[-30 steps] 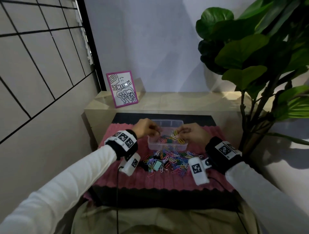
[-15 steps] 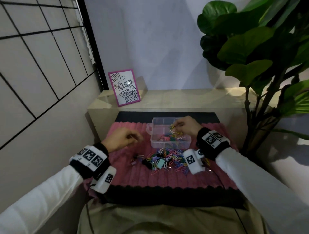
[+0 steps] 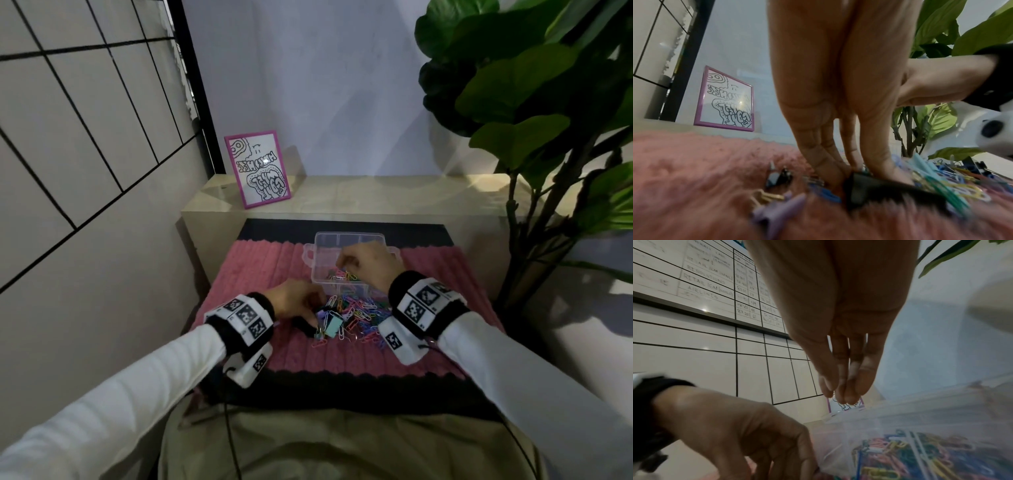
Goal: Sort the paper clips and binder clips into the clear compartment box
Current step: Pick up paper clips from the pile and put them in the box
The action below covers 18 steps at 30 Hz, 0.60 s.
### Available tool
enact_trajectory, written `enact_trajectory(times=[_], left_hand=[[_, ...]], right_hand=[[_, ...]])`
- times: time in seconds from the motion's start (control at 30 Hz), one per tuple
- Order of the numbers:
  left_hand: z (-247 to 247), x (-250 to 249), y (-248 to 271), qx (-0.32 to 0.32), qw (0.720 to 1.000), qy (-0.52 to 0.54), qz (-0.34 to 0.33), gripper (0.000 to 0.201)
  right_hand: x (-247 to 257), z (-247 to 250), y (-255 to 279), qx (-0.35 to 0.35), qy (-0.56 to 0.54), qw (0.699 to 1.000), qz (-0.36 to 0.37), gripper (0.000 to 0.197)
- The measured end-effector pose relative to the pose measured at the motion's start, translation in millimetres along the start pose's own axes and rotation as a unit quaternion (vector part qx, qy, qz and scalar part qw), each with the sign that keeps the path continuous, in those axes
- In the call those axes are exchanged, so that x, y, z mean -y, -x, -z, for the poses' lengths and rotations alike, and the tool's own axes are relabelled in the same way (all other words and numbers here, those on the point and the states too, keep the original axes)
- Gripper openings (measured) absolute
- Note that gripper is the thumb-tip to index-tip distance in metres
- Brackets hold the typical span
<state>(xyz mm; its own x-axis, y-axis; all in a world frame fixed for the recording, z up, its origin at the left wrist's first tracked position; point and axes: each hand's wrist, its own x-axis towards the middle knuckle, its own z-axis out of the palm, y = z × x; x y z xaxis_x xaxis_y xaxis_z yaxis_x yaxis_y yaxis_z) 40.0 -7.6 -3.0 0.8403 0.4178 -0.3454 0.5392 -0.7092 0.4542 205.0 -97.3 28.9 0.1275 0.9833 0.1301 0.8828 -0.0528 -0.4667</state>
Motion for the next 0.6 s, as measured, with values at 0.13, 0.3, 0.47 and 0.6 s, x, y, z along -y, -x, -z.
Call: enact_trajectory(times=[0.13, 0.3, 0.47, 0.6], left_hand=[[6, 6, -3, 0.013, 1.000, 0.000, 0.007, 0.041], [10, 25, 4, -0.007, 0.999, 0.037, 0.013, 0.037], [18, 38, 17, -0.035, 0.999, 0.033, 0.017, 0.023], [27, 48, 25, -0.062, 0.995, 0.075, 0.017, 0.011]], right_hand=[[2, -6, 5, 0.024, -0.013, 0.999, 0.043, 0.014], [6, -16, 3, 0.067, -0.003, 0.997, 0.031, 0.016], [21, -30, 3, 0.130, 0.110, 0.979, 0.112, 0.025], [26, -43, 3, 0.152, 0.223, 0.954, 0.134, 0.025]])
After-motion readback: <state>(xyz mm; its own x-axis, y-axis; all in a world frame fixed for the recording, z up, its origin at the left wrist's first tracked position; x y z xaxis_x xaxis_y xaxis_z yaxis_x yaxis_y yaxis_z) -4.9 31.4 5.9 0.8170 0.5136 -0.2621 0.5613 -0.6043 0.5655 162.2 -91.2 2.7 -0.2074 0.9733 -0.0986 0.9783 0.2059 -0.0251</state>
